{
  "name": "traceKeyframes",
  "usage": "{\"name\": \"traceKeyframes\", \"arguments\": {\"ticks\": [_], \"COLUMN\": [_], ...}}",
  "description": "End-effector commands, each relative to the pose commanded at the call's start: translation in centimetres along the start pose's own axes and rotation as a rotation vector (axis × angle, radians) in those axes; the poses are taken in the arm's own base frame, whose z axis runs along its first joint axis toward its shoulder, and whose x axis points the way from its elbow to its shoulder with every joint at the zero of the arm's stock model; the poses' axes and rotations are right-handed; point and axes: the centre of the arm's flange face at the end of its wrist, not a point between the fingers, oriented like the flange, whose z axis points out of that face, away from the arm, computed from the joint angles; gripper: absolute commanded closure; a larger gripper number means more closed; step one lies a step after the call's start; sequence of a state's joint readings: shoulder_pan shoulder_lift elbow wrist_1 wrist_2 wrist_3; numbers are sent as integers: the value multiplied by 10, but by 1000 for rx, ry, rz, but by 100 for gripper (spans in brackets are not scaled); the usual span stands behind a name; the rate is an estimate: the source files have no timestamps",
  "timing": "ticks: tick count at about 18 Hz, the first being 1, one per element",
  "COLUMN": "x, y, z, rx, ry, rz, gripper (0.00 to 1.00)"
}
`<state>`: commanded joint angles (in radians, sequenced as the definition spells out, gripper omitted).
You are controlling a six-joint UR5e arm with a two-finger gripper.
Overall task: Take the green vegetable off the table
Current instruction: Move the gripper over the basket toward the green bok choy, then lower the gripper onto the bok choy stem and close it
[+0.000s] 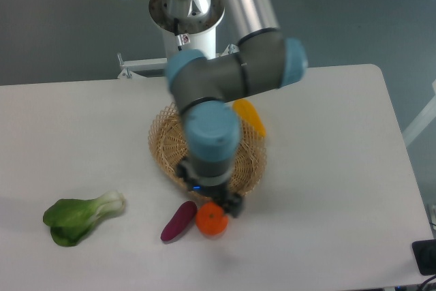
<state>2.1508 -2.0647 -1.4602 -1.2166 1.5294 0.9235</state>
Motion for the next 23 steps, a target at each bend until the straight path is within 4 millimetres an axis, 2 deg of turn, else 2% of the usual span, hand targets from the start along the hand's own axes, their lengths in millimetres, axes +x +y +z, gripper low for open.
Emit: {"name": "traceKeyframes", "arguments": {"ticks": [5,8,12,18,23], "x": [48,65,88,100,100], "y": [-34,-49,-61,-72,-73], "z": [22,31,46,70,72], "rx": [51,125,114,84,81], "ry": [-20,36,65,86,88], "rz": [17,17,48,75,75], "gripper": [0,0,0,0,0]}}
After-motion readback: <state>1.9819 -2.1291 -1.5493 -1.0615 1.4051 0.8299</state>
